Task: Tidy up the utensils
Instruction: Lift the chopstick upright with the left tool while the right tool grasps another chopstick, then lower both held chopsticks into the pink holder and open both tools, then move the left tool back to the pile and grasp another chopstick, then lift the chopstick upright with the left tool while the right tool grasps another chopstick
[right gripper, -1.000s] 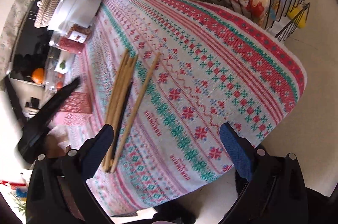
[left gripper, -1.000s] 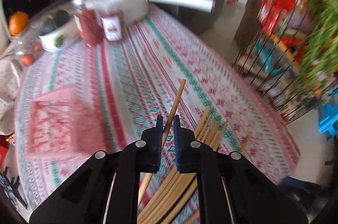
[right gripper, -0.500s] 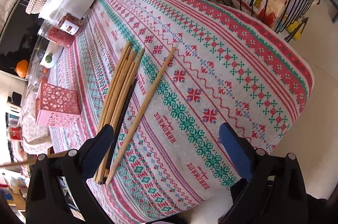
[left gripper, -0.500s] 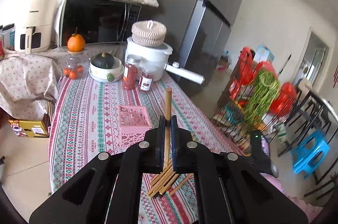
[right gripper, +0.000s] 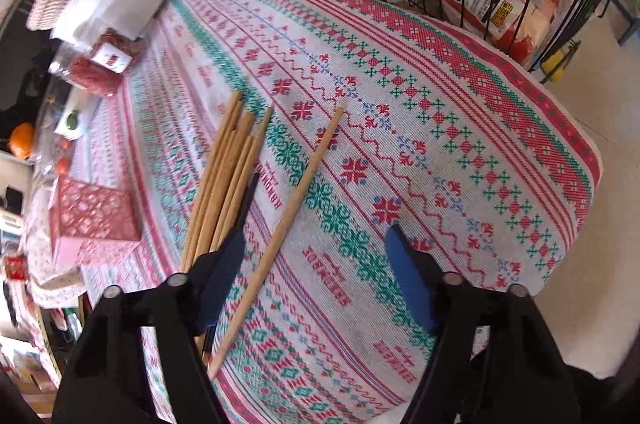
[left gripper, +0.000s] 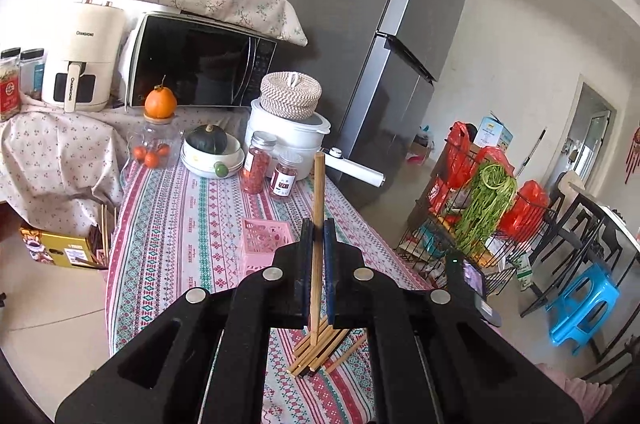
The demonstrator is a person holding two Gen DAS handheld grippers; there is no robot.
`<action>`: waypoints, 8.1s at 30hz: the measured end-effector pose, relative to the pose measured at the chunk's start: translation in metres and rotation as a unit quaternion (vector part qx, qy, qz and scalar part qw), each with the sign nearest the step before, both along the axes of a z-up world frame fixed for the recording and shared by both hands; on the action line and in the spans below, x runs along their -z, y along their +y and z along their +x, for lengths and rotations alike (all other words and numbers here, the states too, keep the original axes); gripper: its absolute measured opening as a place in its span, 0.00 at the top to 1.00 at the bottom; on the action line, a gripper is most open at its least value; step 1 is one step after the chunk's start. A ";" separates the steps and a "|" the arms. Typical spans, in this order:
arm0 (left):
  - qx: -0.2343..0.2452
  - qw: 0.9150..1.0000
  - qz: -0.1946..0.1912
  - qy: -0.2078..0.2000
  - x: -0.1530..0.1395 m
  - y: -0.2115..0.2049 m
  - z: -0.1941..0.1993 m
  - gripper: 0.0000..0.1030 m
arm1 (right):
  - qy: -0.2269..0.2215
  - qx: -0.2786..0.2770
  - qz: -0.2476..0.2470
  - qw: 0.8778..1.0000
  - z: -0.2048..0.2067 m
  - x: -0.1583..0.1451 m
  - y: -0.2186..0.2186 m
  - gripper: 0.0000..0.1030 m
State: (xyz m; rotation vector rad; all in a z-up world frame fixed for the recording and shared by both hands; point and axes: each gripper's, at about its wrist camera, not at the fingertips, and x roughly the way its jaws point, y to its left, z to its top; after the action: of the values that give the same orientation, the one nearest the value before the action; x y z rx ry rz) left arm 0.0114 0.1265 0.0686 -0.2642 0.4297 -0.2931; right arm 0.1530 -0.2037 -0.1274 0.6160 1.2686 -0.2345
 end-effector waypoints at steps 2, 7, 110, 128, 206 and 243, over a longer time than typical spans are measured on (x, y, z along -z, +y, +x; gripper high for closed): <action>0.005 1.000 0.001 -0.006 -0.002 -0.002 -0.003 0.96 | 0.017 0.015 -0.009 1.000 0.007 0.005 0.000 0.44; 0.010 1.000 0.000 -0.017 -0.008 -0.002 -0.007 0.96 | 0.031 0.041 -0.028 0.998 0.022 0.008 0.004 0.47; -0.145 0.989 -0.009 0.036 -0.012 0.035 0.115 0.52 | -0.324 -0.201 -0.027 0.924 0.076 -0.209 0.152 0.77; -0.145 0.986 0.031 0.071 0.016 0.012 0.083 0.10 | -0.332 -0.207 -0.159 0.906 0.003 -0.171 0.142 0.37; 0.086 0.880 0.214 0.415 0.206 -0.215 0.285 0.71 | -0.098 0.018 0.169 0.981 -0.020 -0.039 -0.101 0.07; 0.065 0.993 0.072 0.072 0.043 -0.073 0.067 0.93 | -0.021 -0.011 0.041 0.999 0.064 0.018 0.007 0.80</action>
State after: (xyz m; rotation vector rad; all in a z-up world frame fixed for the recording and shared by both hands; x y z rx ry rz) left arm 0.0786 0.0539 0.0260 -0.1174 0.6091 -0.3700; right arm 0.2173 -0.1968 -0.1450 0.6726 1.2488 -0.1516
